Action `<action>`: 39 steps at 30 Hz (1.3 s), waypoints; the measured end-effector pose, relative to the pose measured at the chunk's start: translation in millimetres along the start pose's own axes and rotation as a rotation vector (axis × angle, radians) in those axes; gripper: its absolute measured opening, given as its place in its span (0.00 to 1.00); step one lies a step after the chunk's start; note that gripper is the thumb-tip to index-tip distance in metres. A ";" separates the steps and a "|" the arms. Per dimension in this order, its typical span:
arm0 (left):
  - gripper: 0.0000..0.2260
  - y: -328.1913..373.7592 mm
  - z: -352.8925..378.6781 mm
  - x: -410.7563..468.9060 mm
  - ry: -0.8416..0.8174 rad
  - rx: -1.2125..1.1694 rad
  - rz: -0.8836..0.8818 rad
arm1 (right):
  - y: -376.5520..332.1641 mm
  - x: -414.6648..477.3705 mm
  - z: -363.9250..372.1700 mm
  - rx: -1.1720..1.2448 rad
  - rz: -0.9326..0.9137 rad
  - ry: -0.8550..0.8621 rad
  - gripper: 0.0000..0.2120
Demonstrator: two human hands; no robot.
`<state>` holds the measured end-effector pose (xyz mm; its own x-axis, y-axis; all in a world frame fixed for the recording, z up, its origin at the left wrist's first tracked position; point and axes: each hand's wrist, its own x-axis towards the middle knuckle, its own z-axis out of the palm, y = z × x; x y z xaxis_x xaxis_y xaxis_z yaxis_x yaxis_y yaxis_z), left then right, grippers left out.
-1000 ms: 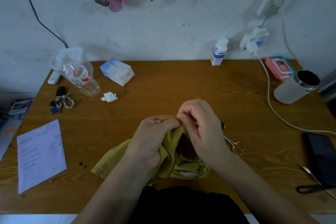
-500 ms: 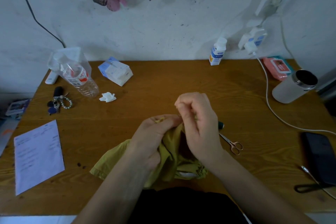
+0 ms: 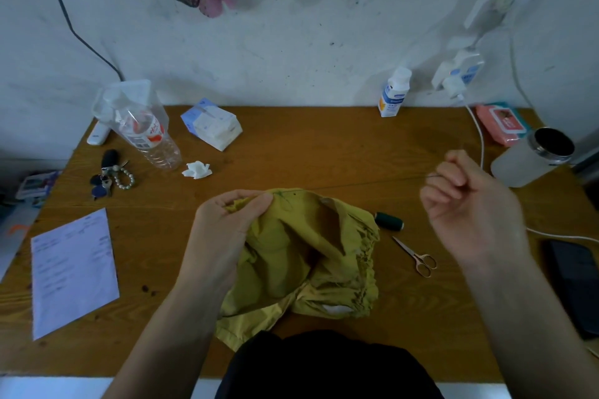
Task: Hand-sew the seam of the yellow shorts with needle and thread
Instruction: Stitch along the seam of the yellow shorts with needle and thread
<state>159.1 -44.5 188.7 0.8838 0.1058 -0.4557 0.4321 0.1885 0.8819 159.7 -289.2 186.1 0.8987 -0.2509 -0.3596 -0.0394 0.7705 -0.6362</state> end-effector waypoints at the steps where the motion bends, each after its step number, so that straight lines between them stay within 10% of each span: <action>1: 0.10 0.5 -1.8 1.4 0.013 -0.012 0.010 | -4.1 0.6 -5.9 0.025 -0.013 0.023 0.09; 39: 0.03 4.0 -20.7 15.7 0.033 -0.007 -0.014 | -38.9 13.2 -100.0 0.124 -0.216 0.381 0.07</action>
<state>170.9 -21.9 182.6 0.8713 0.1355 -0.4717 0.4429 0.1971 0.8746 129.4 -381.1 137.8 0.6546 -0.5934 -0.4683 0.2046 0.7355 -0.6460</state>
